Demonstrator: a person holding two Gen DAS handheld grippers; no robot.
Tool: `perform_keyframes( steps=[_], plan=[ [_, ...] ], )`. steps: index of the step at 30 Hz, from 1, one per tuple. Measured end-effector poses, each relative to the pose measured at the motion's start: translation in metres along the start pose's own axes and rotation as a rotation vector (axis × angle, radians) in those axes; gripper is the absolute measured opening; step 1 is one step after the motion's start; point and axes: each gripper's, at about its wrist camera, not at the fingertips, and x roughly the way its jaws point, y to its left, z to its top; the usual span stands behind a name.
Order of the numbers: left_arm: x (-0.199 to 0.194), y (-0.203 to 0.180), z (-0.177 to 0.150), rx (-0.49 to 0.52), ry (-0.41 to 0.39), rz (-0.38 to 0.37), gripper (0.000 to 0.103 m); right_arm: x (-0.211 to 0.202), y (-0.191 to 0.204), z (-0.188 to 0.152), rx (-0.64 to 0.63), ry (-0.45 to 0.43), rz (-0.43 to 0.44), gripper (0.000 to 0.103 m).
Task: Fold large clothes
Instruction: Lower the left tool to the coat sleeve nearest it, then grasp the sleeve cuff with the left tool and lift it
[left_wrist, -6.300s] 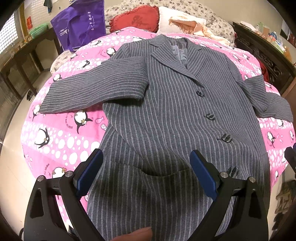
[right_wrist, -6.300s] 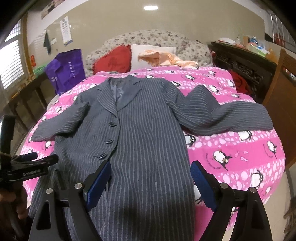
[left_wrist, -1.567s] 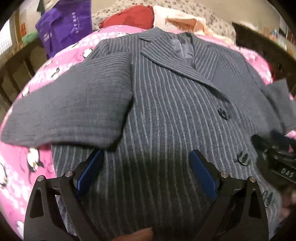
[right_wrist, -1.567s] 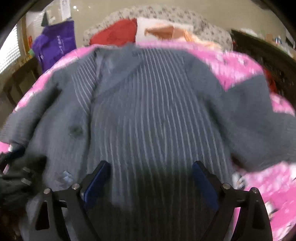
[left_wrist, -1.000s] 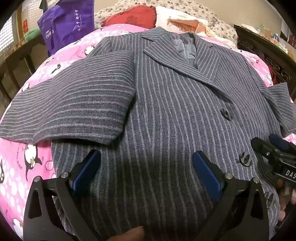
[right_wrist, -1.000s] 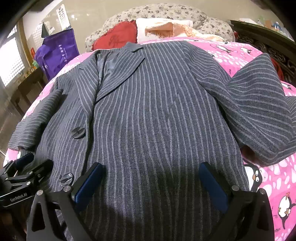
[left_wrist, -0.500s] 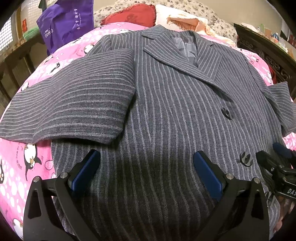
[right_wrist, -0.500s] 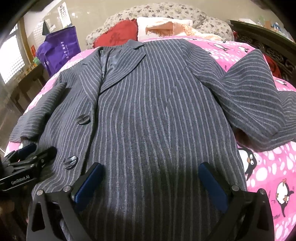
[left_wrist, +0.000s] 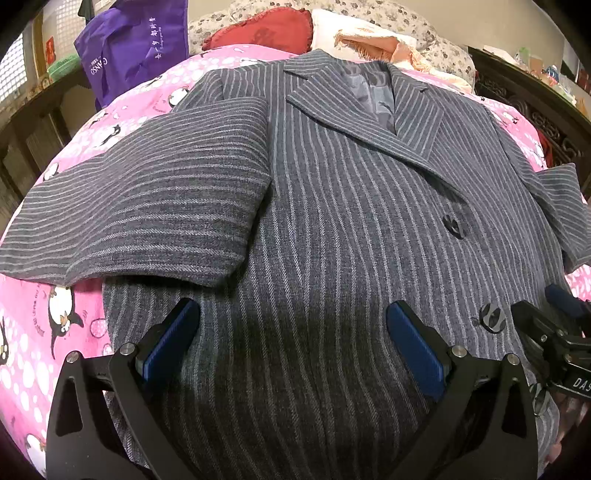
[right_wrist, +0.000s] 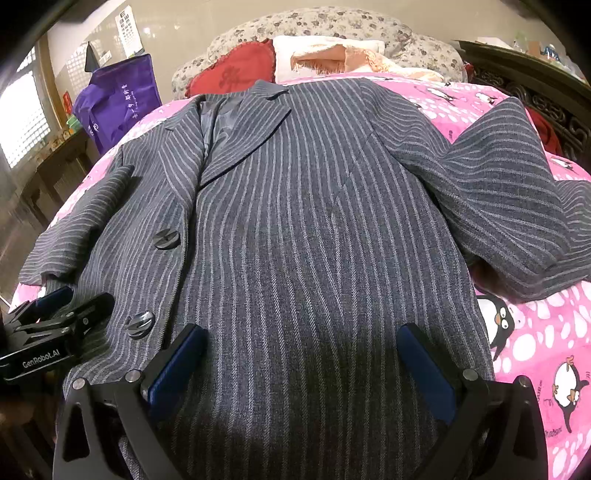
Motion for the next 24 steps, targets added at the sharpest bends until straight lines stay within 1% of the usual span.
perform_keyframes(
  steps=[11,14,16,17,19,20,21,22,24],
  plan=[
    [0.000,0.000,0.000,0.000,0.000,-0.001,0.103,-0.001,0.001,0.000,0.001,0.000,0.002,0.103],
    [-0.002,0.002,0.000,-0.003,0.000,-0.017,0.103,-0.001,0.000,0.000,0.004,0.000,0.008,0.103],
    [-0.011,0.006,-0.001,-0.002,0.017,-0.052,0.102,0.000,-0.001,0.001,0.008,0.002,0.014,0.103],
    [-0.021,0.013,0.000,-0.016,0.011,-0.079,0.102,-0.001,-0.002,0.001,0.008,0.002,0.015,0.103],
    [-0.050,0.036,0.003,-0.053,-0.056,-0.123,0.102,-0.001,-0.001,0.001,0.007,0.001,0.015,0.103],
    [-0.068,0.057,0.006,-0.081,-0.106,-0.122,0.102,-0.001,-0.002,0.000,0.008,-0.001,0.015,0.103],
    [-0.079,0.075,0.008,-0.107,-0.137,-0.109,0.102,-0.001,-0.002,0.000,0.007,-0.002,0.015,0.103],
    [-0.088,0.098,0.010,-0.141,-0.162,-0.097,0.102,-0.001,-0.002,0.001,0.007,-0.002,0.015,0.103],
    [-0.094,0.146,0.012,-0.212,-0.182,-0.075,0.102,-0.001,-0.002,0.001,0.008,-0.003,0.016,0.103]
  ],
)
